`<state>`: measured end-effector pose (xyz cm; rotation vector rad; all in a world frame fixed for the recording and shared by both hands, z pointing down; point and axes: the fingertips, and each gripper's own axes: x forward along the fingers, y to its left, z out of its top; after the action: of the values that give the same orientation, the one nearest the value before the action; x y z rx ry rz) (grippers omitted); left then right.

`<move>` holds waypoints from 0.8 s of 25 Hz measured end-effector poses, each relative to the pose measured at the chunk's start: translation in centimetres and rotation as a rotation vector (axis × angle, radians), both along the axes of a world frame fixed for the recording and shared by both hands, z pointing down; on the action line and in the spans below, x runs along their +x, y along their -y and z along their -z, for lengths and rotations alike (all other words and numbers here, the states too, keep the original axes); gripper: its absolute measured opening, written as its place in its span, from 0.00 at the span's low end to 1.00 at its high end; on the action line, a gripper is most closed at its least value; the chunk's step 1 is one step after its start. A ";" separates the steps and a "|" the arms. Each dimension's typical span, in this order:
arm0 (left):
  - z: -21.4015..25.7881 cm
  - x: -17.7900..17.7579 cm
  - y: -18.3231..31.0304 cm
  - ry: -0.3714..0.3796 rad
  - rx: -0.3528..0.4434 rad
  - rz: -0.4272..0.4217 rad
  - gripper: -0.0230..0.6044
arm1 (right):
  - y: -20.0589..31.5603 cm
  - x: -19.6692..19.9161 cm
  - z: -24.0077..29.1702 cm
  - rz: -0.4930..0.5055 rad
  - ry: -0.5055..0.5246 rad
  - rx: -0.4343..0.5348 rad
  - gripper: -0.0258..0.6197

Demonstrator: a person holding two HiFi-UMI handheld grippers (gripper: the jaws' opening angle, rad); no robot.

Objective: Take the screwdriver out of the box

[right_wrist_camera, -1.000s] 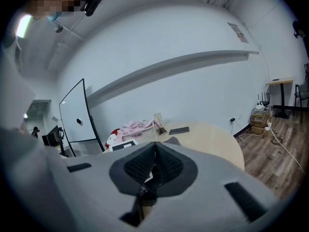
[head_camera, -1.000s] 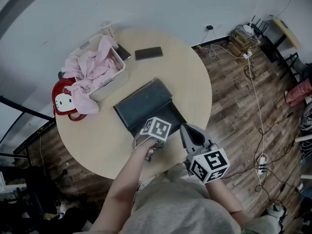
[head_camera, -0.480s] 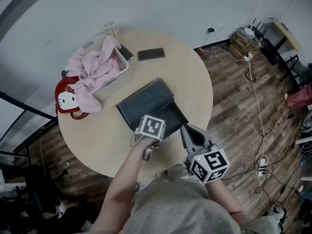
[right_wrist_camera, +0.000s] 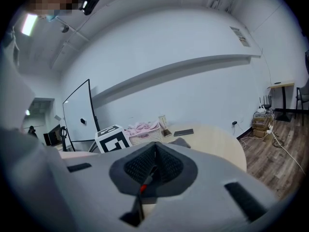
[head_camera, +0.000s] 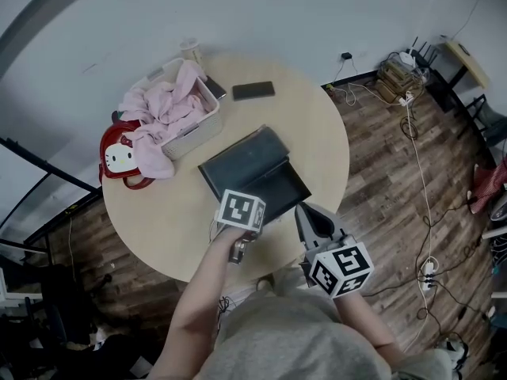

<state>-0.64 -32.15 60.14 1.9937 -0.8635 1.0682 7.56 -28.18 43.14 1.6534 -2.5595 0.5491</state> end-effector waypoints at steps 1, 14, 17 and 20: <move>0.4 -0.1 -0.1 -0.010 0.010 0.006 0.11 | -0.3 -0.2 0.0 0.002 -0.001 0.002 0.04; 8.1 -0.6 -2.8 -0.248 0.167 0.097 0.11 | -3.6 -2.2 0.1 0.031 -0.004 0.009 0.04; 10.0 -0.9 -3.6 -0.288 0.222 0.120 0.11 | -4.3 -2.4 0.3 0.034 -0.004 0.016 0.04; 12.0 -1.3 -4.3 -0.318 0.285 0.146 0.11 | -4.9 -2.7 0.6 0.040 -0.003 0.024 0.04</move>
<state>-1.92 -27.87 48.19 2.2152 -1.0105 0.5483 4.88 -23.26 42.57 1.6056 -2.6003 0.5150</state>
